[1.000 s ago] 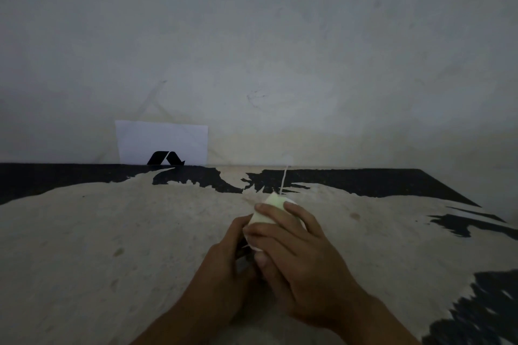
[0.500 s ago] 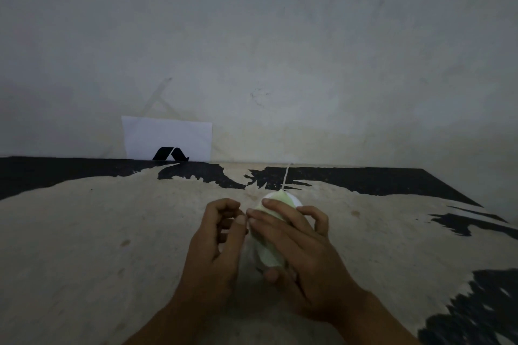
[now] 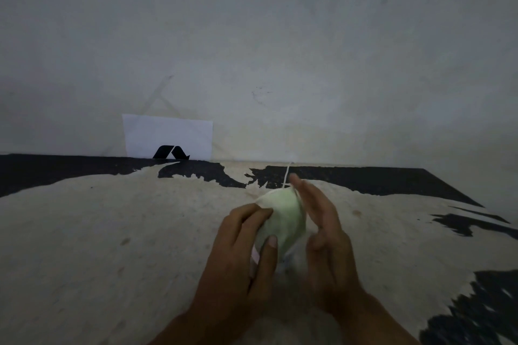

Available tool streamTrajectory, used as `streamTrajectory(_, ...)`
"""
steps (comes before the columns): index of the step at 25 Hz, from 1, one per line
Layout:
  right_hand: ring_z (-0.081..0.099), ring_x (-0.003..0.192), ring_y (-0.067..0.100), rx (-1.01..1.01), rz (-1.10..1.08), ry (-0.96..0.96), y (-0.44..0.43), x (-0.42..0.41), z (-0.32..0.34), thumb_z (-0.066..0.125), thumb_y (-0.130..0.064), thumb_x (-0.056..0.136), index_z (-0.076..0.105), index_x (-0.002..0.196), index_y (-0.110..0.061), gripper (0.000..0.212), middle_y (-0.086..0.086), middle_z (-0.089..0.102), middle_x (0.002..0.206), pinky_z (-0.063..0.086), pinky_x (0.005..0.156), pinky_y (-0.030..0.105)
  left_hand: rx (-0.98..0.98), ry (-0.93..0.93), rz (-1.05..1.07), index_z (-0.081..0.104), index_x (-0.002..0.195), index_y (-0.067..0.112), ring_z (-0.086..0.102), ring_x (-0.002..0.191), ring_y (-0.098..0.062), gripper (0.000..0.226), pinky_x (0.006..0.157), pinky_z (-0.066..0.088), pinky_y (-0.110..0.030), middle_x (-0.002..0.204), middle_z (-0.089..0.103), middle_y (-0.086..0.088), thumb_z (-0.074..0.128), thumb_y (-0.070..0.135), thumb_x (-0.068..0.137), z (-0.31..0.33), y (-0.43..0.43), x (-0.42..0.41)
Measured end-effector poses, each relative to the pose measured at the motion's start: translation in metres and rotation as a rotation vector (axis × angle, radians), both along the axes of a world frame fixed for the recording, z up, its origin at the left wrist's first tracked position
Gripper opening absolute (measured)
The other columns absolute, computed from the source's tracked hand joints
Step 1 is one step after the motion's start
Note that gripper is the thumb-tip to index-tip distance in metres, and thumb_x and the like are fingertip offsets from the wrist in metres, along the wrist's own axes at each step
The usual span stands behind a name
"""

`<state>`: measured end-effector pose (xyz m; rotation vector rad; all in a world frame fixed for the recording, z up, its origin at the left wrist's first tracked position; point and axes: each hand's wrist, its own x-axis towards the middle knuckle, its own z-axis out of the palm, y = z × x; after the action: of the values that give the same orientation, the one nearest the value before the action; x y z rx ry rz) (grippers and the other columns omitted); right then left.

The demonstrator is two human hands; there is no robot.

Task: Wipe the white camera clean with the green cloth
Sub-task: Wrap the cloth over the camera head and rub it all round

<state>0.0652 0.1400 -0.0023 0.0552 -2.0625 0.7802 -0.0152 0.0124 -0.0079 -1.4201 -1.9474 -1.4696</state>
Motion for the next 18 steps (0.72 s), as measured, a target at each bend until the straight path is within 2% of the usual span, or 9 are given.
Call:
streamTrajectory(1,0.041,0.134,0.012,-0.108,-0.013,0.016,0.002,-0.002,-0.002,0.019,-0.063,0.095,0.036,0.143,-0.014,0.07,-0.007,0.043,0.147,0.036,0.106,0.024,-0.009,0.008,0.008,0.049,0.123,0.014,0.047,0.115,-0.01,0.044,0.096,0.04,-0.02,0.124,0.047,0.002,0.034,0.041,0.091,-0.001,0.001,0.0)
streamTrajectory(3,0.048,0.126,0.001,-0.313,-0.044,-0.027,0.004,-0.004,-0.005,0.019,-0.075,0.087,0.046,0.133,-0.027,0.072,-0.024,0.053,0.135,0.04,0.098,0.012,-0.023,-0.025,0.028,0.044,0.126,0.016,0.044,0.118,-0.008,0.048,0.099,0.037,-0.021,0.13,0.047,0.0,0.029,0.047,0.092,-0.004,0.005,0.0)
streamTrajectory(6,0.057,0.116,0.002,-0.482,-0.043,-0.119,0.008,-0.005,-0.011,0.019,-0.087,0.076,0.054,0.123,-0.034,0.079,-0.016,0.062,0.125,0.046,0.096,0.019,-0.066,0.029,0.006,0.031,0.135,0.019,0.03,0.13,-0.003,0.058,0.109,0.021,-0.017,0.14,0.038,0.002,0.023,0.056,0.091,-0.005,0.007,-0.001)
streamTrajectory(9,0.059,0.112,-0.001,-0.512,-0.002,-0.119,0.009,-0.004,-0.009,0.021,-0.087,0.075,0.055,0.125,-0.026,0.085,-0.008,0.062,0.125,0.047,0.093,0.015,-0.13,0.106,-0.113,0.008,0.14,0.043,0.009,0.138,0.006,0.056,0.114,0.008,-0.016,0.15,0.006,0.029,0.019,0.061,0.088,-0.004,0.011,-0.007)
streamTrajectory(11,0.058,0.116,0.005,-0.466,-0.021,-0.102,0.01,-0.006,-0.011,0.019,-0.083,0.08,0.055,0.128,-0.022,0.085,-0.005,0.062,0.127,0.048,0.098,0.027,-0.084,-0.045,-0.156,0.0,0.135,0.056,0.012,0.136,0.009,0.056,0.115,0.016,-0.021,0.146,0.004,0.04,0.02,0.068,0.084,-0.004,0.015,-0.012)
streamTrajectory(13,0.058,0.116,0.005,-0.465,-0.05,-0.105,0.009,-0.006,-0.011,0.019,-0.085,0.078,0.055,0.127,-0.021,0.088,-0.004,0.063,0.126,0.048,0.099,0.027,-0.097,-0.142,-0.164,0.003,0.133,0.058,0.017,0.136,0.006,0.06,0.115,0.019,-0.021,0.144,0.012,0.038,0.022,0.075,0.078,-0.005,0.015,-0.017)
streamTrajectory(14,0.058,0.114,0.002,-0.474,-0.046,-0.117,0.008,-0.006,-0.01,0.02,-0.087,0.076,0.055,0.126,-0.023,0.088,-0.005,0.063,0.125,0.048,0.097,0.022,-0.146,-0.092,-0.172,0.001,0.134,0.055,0.011,0.137,0.005,0.063,0.114,0.013,-0.014,0.146,0.009,0.034,0.02,0.075,0.078,-0.003,0.012,-0.016)
streamTrajectory(16,0.059,0.11,-0.006,-0.517,-0.018,-0.123,0.006,-0.005,-0.006,0.023,-0.089,0.071,0.055,0.122,-0.029,0.085,-0.009,0.063,0.121,0.047,0.089,0.01,-0.225,0.129,-0.175,0.001,0.142,0.034,-0.002,0.141,-0.001,0.069,0.114,0.002,-0.013,0.154,0.001,0.015,0.016,0.067,0.084,0.003,0.005,-0.01)
streamTrajectory(18,0.06,0.11,-0.003,-0.544,-0.003,-0.1,0.007,-0.006,-0.008,0.025,-0.087,0.074,0.055,0.123,-0.026,0.084,-0.008,0.064,0.121,0.048,0.09,0.013,-0.236,0.12,-0.178,0.0,0.142,0.031,-0.003,0.141,-0.002,0.067,0.112,0.001,-0.01,0.155,-0.003,0.013,0.014,0.064,0.085,0.007,0.001,-0.007)
